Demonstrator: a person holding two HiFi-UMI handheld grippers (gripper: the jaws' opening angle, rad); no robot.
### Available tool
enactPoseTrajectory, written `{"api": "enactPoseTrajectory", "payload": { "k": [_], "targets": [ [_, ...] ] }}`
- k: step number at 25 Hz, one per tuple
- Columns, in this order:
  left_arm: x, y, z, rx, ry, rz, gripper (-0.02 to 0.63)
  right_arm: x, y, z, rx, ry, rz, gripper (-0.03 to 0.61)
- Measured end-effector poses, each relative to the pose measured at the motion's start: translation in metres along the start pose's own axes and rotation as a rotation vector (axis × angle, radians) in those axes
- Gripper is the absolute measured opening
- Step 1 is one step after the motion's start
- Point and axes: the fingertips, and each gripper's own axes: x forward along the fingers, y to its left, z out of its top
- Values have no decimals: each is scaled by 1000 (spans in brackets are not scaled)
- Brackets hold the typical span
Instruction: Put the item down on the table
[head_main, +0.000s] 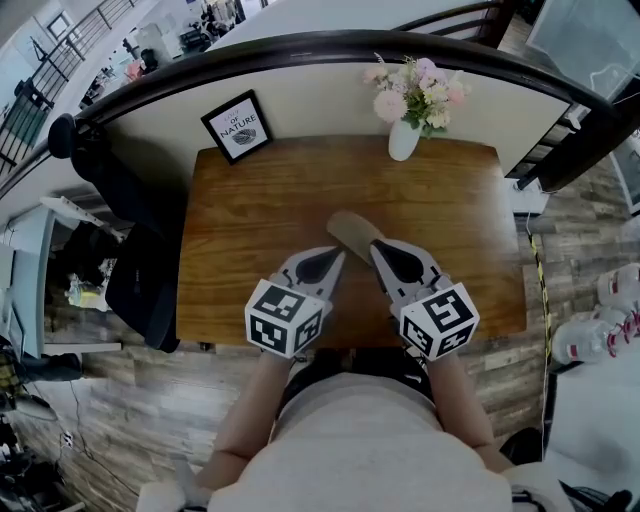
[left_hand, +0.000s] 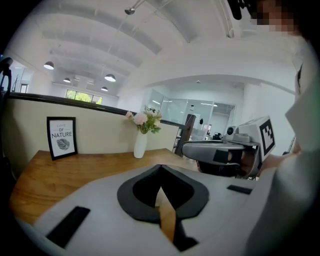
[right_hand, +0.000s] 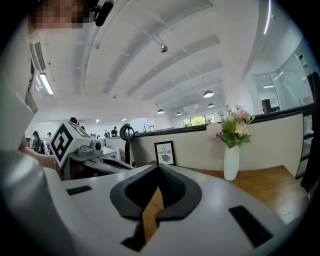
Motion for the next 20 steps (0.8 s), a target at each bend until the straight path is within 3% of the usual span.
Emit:
{"api": "enactPoseTrajectory", "payload": {
  "k": [20],
  "targets": [
    [4, -9, -13, -81, 6, -29, 14, -5, 5, -20, 52, 33, 19, 9]
  ]
}}
